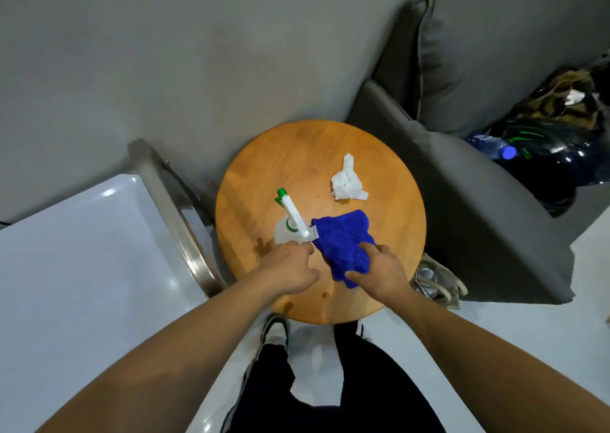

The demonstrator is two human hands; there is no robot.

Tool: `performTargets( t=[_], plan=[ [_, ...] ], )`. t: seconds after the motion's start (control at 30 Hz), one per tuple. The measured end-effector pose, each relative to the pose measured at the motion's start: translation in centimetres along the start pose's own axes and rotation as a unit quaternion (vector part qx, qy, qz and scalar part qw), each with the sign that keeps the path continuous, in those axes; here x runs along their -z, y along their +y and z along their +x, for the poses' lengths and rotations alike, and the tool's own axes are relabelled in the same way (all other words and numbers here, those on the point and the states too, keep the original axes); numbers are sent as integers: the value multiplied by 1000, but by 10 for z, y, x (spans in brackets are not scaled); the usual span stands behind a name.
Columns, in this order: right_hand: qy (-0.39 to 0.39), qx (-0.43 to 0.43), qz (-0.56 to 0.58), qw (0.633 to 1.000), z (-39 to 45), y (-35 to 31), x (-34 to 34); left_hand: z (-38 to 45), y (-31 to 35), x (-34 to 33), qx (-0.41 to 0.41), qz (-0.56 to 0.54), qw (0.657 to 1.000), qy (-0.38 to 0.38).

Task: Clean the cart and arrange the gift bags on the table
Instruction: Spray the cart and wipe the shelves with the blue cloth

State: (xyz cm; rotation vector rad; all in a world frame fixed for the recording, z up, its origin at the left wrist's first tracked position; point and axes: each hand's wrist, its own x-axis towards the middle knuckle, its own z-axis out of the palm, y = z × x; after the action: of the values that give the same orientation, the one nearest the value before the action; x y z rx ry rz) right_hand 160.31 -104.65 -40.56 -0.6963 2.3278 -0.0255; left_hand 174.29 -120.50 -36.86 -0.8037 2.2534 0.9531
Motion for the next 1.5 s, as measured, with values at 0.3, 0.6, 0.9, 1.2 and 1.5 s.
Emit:
performTargets(
  t=[0.3,0.6,0.9,1.2,1.5],
  plan=[
    [-94,-18,95,991,111,45,-2,34,42,-57,130,-65,989,-13],
    [-88,-103,153,979,140,45,-31,53,64,-83,187,-152,970,17],
    [-91,-47,329,939,93,50,-38,16,46,-105,240,-198,950,37],
    [0,85,291,953,-35,11,-45,-90,8,-123,176,-176,962,108],
    [-62,256,135,955,-195,-89,-77,-262,-83,-120,197,-170,941,215]
  ],
)
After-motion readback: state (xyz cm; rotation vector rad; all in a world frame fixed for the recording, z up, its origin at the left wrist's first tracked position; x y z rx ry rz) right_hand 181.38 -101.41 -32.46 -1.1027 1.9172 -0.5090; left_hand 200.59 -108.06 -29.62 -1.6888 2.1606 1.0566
